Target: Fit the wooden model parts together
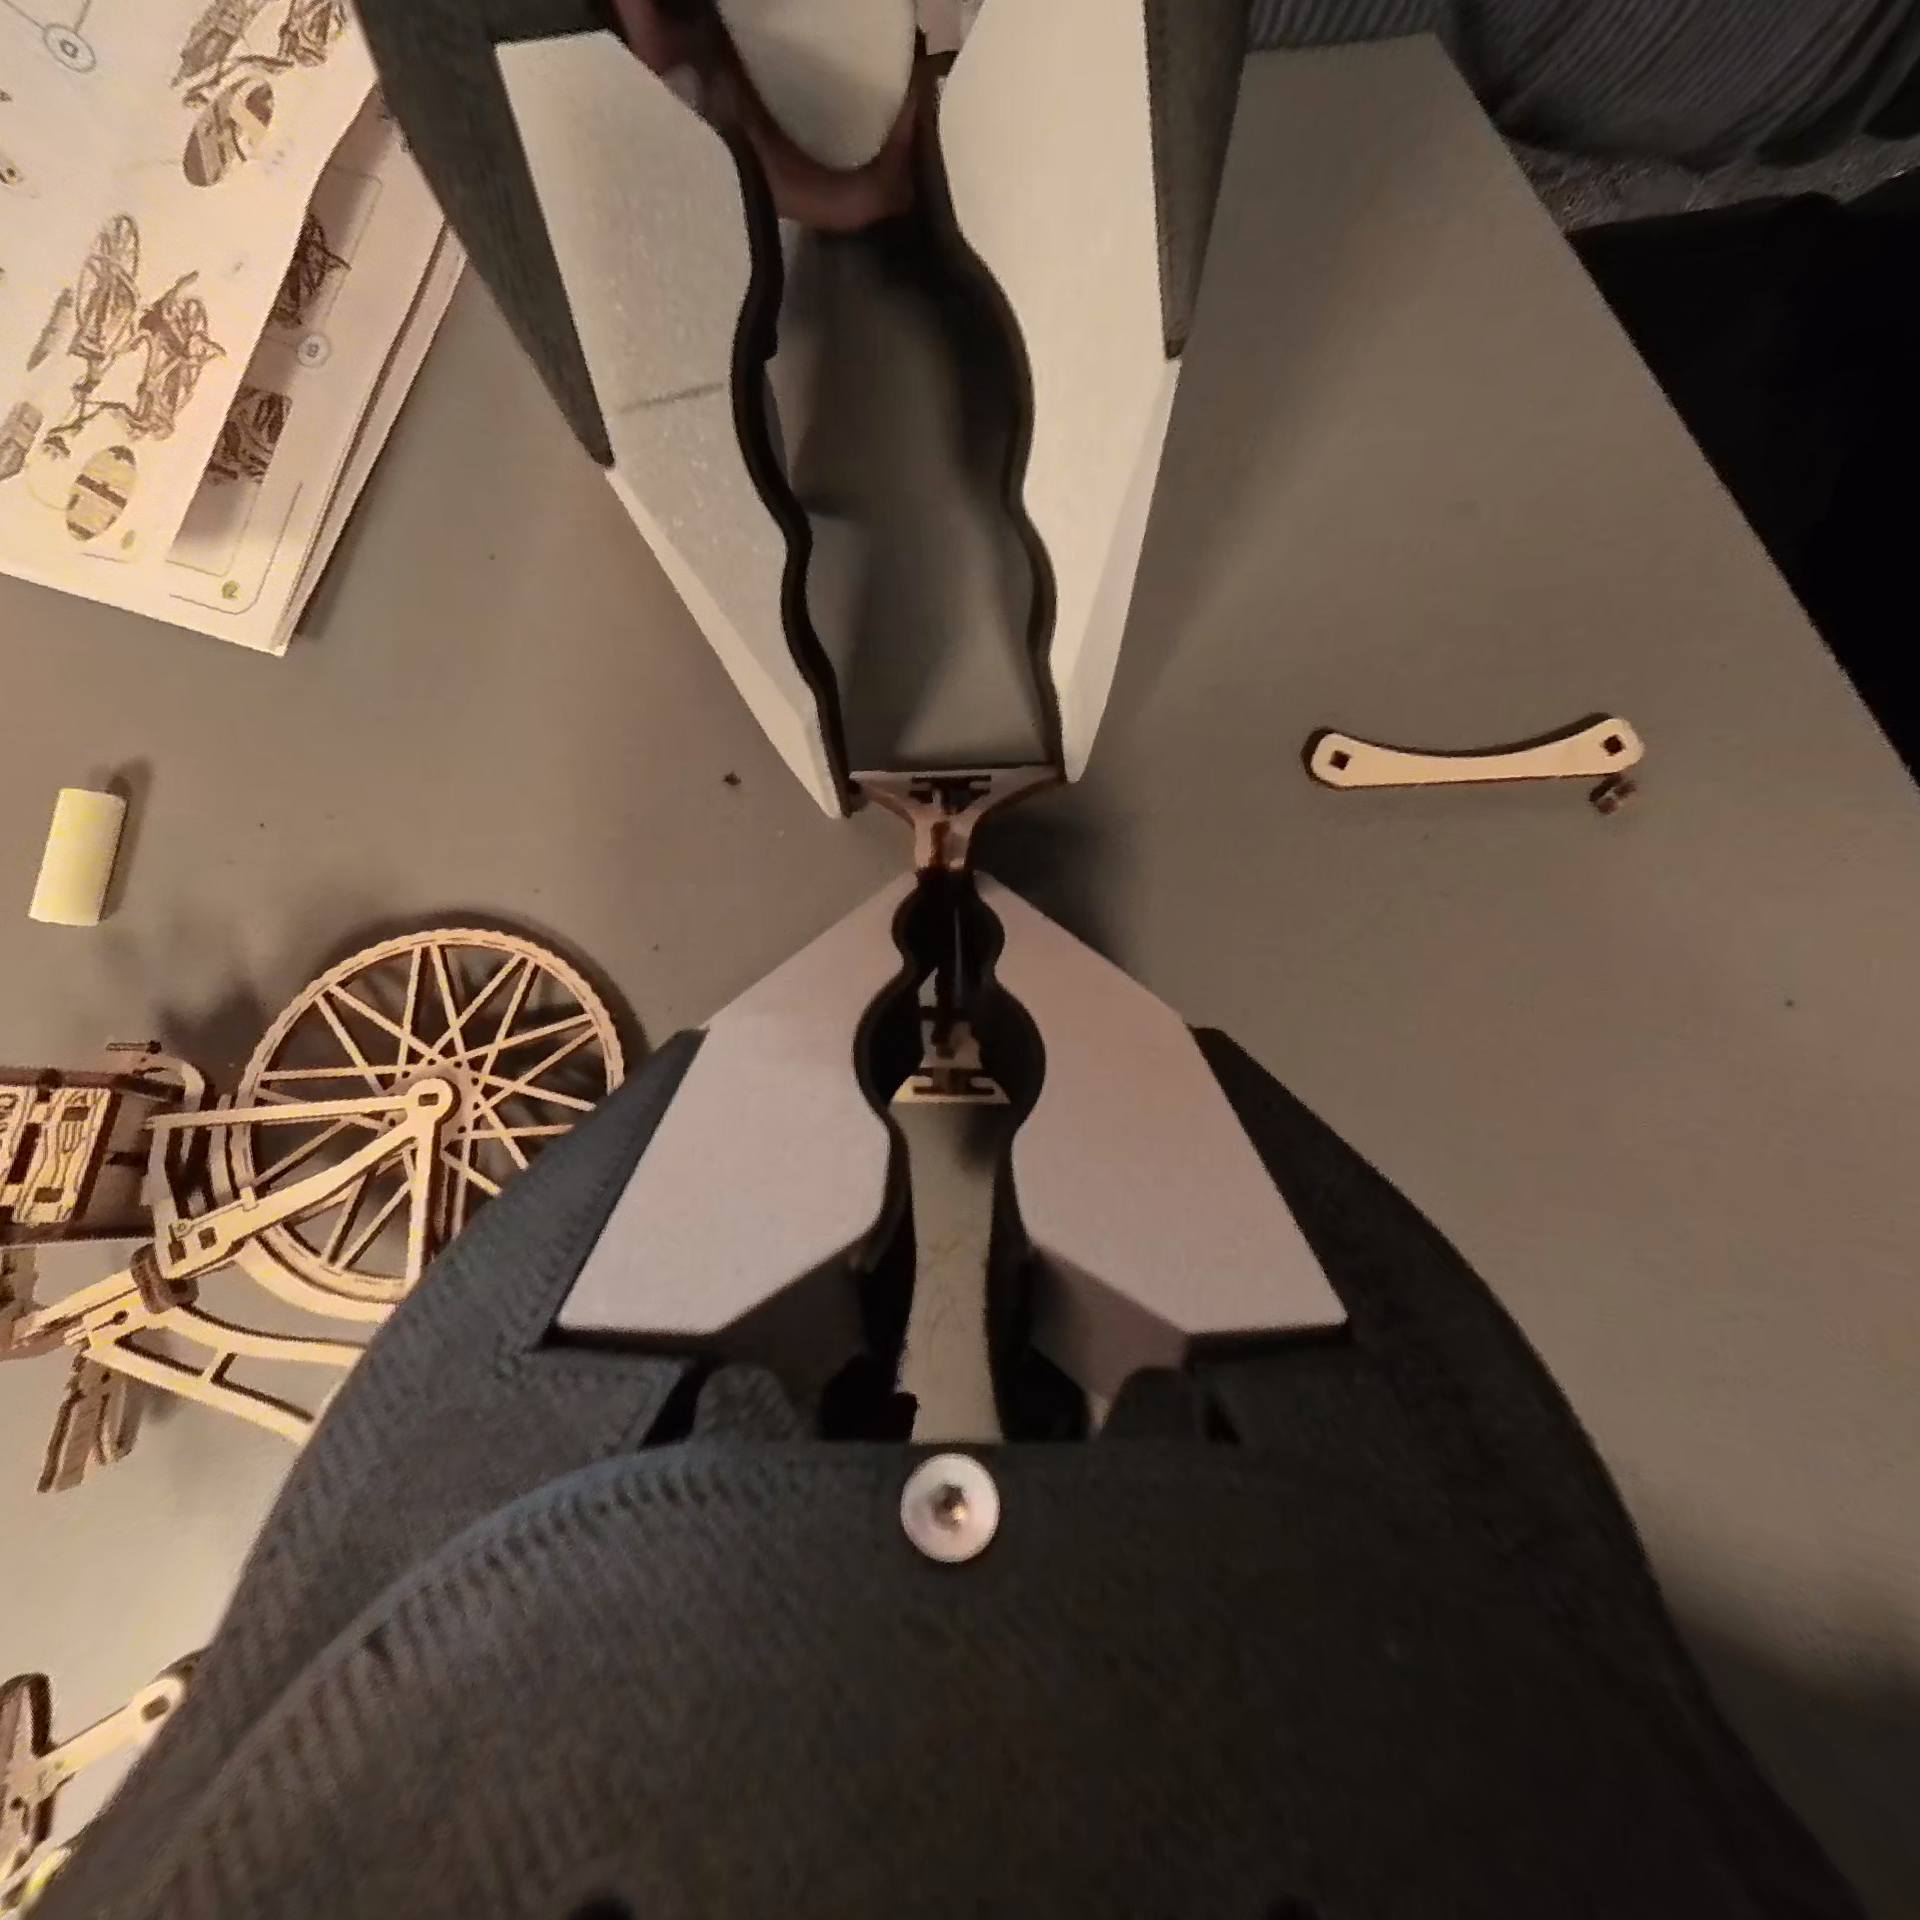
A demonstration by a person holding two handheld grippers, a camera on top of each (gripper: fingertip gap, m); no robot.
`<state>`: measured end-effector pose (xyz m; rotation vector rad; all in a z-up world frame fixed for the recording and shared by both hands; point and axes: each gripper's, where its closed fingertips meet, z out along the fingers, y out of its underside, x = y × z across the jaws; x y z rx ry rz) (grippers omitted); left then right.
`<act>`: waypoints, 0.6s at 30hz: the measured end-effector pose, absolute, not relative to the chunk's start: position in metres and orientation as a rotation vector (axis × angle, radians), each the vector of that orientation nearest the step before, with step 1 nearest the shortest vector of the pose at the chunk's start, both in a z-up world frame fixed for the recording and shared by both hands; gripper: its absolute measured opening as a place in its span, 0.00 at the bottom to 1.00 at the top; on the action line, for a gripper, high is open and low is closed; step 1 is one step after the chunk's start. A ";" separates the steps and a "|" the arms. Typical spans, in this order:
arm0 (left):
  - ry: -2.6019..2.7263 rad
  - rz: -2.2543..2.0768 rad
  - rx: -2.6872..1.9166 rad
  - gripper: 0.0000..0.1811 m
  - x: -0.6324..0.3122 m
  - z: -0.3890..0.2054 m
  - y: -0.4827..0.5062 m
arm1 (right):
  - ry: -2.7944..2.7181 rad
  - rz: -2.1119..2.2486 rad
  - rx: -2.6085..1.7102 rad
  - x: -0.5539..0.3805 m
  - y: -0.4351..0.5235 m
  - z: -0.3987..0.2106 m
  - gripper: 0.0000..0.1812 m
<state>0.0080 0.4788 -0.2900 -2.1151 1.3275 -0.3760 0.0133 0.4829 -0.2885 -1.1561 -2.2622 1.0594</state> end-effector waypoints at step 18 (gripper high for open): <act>1.340 -0.388 -2.076 0.01 0.009 -0.289 0.479 | -2.261 1.063 -1.162 0.012 0.482 -0.288 0.21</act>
